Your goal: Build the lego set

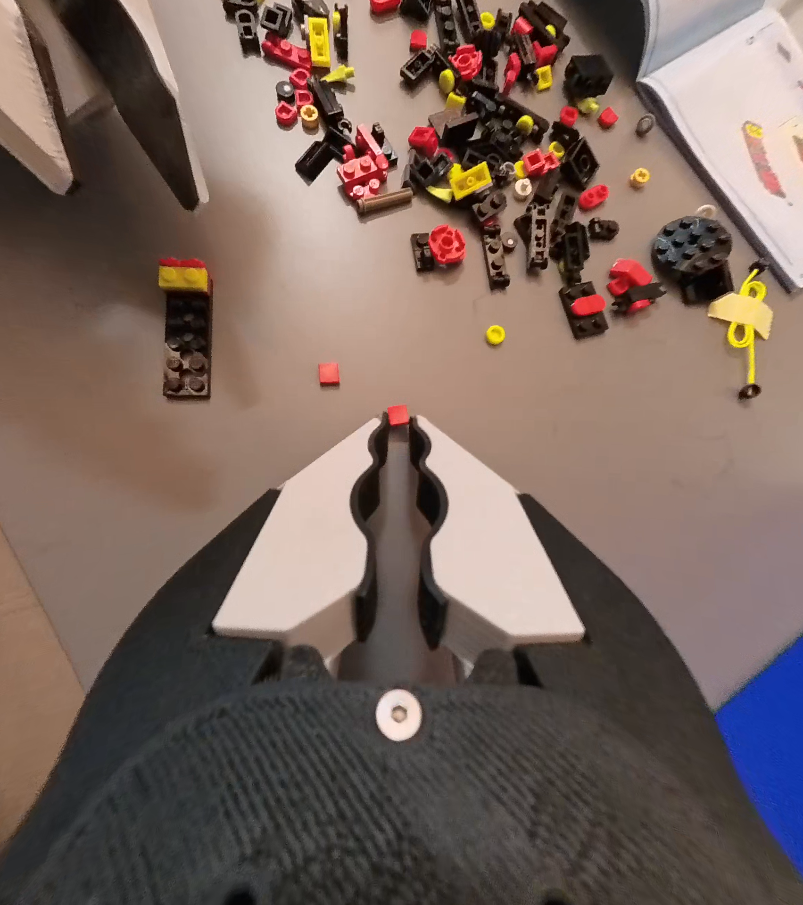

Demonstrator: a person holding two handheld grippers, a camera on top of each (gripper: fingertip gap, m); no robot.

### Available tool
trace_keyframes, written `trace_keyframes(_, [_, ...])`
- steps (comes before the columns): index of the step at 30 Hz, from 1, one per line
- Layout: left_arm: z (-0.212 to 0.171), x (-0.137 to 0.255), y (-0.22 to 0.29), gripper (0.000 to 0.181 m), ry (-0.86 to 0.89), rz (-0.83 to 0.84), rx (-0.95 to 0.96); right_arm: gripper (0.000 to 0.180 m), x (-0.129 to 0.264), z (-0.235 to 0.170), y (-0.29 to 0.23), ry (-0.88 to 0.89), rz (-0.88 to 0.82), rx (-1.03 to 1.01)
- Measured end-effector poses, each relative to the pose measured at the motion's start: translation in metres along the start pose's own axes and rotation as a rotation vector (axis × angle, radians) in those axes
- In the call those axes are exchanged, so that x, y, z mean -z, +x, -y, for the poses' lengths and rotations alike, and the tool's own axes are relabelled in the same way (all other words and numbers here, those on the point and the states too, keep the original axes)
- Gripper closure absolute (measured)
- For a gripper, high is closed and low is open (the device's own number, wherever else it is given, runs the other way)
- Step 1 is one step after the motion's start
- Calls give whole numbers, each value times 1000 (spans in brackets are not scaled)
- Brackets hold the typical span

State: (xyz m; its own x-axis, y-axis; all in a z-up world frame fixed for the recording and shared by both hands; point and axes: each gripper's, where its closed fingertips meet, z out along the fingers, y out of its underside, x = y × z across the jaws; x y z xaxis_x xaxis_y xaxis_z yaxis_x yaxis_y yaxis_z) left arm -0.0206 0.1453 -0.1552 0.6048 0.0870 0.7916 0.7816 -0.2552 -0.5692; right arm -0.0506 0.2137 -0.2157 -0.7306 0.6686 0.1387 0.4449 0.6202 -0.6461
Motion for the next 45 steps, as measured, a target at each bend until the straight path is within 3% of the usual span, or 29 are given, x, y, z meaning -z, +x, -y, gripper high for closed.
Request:
trace_keyframes(3, [-1,0,0,153,-6,0,1,170,0,0,1,7,2,-8])
trace_keyframes(7, [-1,0,0,154,-5,-4,5,149,5,3,11,42,-13,-60])
trace_keyframes(12, [7,7,-5,156,35,20,2,128,32,39,29,277,-84,-135])
trace_keyframes(14, [10,10,-9,157,49,49,-2,106,42,48,37,331,-158,-130])
trace_keyframes(16, [14,13,-16,157,68,90,-13,76,35,39,40,205,-248,-53])
trace_keyframes(17, [16,14,-17,157,80,104,-22,70,29,34,39,136,-310,22])
trace_keyframes(20, [19,17,-21,156,95,133,-41,94,30,43,43,138,-537,226])
trace_keyframes(21, [19,17,-22,155,93,143,-50,92,35,48,41,178,-571,266])
trace_keyframes(22, [19,17,-23,152,89,155,-60,101,42,54,41,235,-610,280])
trace_keyframes(23, [18,18,-24,150,82,166,-74,122,48,55,43,265,-641,265])
trace_keyframes(24, [17,18,-26,148,75,180,-89,135,46,50,44,248,-623,230])
trace_keyframes(29, [16,20,-35,123,44,286,-178,127,30,40,26,276,-320,-121])
trace_keyframes(31, [16,22,-38,133,33,335,-247,144,28,39,22,285,-235,-196])
trace_keyframes(33, [18,25,-41,140,29,396,-310,150,25,35,22,271,-221,-189])
trace_keyframes(37, [11,23,-48,136,-16,451,-338,166,13,28,6,193,-190,-62])
trace_keyframes(41, [3,19,-52,127,-65,486,-354,158,-1,14,-15,98,-67,-75])
trace_keyframes(45, [0,17,-49,128,-70,455,-313,162,1,23,-24,150,19,-137])
